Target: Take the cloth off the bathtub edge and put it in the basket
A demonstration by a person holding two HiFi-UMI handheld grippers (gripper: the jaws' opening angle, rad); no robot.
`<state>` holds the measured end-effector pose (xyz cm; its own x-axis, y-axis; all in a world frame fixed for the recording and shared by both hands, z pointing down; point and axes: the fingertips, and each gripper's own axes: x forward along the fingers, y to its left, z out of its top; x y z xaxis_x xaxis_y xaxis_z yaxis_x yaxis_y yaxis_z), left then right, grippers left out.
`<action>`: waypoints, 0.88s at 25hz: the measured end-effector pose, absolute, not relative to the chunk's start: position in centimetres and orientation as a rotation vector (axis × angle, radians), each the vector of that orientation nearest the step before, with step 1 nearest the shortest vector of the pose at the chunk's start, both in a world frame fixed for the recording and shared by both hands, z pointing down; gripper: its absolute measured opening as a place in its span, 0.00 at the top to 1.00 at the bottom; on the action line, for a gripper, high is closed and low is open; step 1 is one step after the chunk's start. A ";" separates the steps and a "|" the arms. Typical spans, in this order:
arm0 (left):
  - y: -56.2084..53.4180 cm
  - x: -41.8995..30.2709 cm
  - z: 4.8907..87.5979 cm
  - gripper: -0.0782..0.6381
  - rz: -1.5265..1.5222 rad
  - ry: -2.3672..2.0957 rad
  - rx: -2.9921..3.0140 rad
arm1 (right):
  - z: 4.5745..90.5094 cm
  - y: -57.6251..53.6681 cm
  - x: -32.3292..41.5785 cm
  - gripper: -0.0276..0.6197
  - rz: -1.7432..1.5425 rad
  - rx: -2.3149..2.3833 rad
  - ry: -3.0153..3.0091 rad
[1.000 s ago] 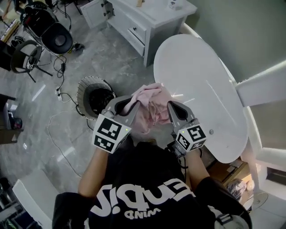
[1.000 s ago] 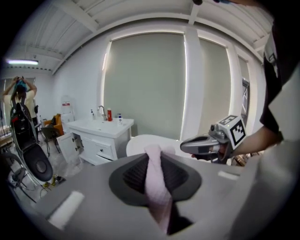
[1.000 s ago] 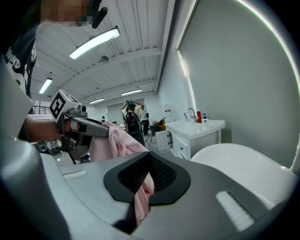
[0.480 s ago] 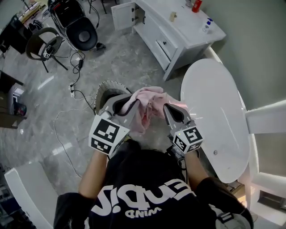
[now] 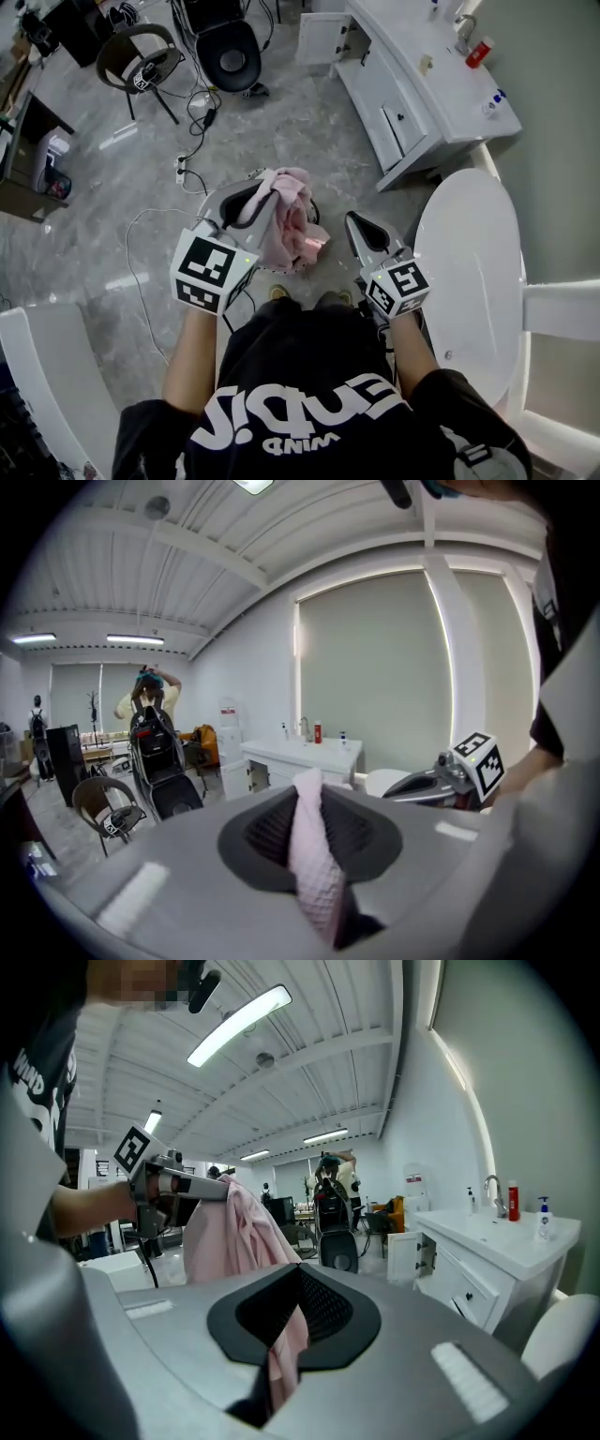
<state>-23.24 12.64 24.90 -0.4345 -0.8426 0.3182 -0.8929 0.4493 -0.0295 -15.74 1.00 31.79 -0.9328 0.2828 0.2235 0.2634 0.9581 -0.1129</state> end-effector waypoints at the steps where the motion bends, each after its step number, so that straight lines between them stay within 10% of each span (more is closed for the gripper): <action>1: 13.2 -24.0 24.8 0.82 0.276 -2.460 1.462 | 31.7 1.2 -16.5 0.95 0.123 -0.432 -2.867; 22: 15.9 -30.7 23.1 0.82 0.230 -2.645 1.128 | 30.4 4.6 -27.6 0.95 0.074 -0.886 -2.797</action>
